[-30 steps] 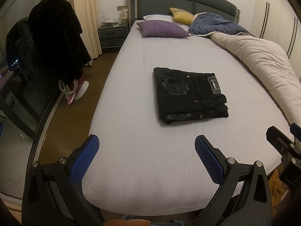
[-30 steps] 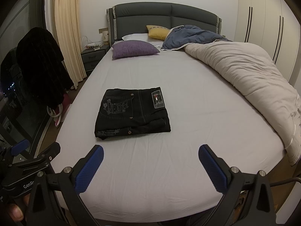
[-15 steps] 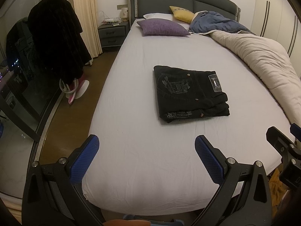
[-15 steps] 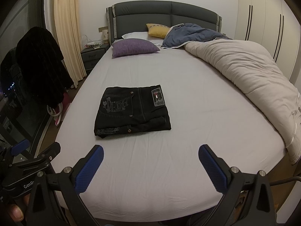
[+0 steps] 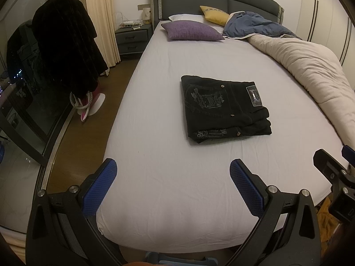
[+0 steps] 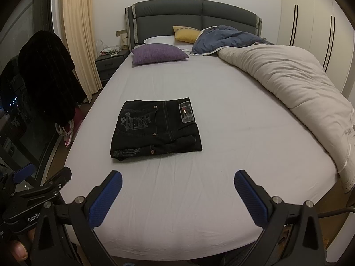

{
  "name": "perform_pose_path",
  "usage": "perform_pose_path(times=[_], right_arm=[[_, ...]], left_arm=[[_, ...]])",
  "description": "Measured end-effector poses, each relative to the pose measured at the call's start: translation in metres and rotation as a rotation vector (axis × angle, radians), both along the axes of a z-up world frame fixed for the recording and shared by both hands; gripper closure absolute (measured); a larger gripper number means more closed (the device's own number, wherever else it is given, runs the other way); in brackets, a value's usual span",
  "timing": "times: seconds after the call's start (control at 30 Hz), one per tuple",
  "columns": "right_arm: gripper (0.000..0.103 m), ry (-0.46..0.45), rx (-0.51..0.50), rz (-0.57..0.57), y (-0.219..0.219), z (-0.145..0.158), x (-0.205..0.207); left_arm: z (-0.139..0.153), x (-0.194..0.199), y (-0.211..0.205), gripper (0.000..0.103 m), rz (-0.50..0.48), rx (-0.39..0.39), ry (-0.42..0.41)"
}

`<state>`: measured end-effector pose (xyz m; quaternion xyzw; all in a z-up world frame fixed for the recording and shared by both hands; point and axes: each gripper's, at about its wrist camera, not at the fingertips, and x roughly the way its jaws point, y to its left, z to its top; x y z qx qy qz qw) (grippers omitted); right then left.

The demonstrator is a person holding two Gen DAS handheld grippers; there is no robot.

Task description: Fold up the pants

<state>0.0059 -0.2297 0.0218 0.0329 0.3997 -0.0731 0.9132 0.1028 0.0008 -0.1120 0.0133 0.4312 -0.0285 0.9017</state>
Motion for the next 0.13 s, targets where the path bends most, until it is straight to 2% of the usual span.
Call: perform_pose_path(times=[0.13], right_arm=[[0.000, 0.003, 0.002, -0.002, -0.0006, -0.0019, -0.0004]], left_arm=[[-0.0012, -0.0002, -0.0007, 0.000, 0.004, 0.016, -0.008]])
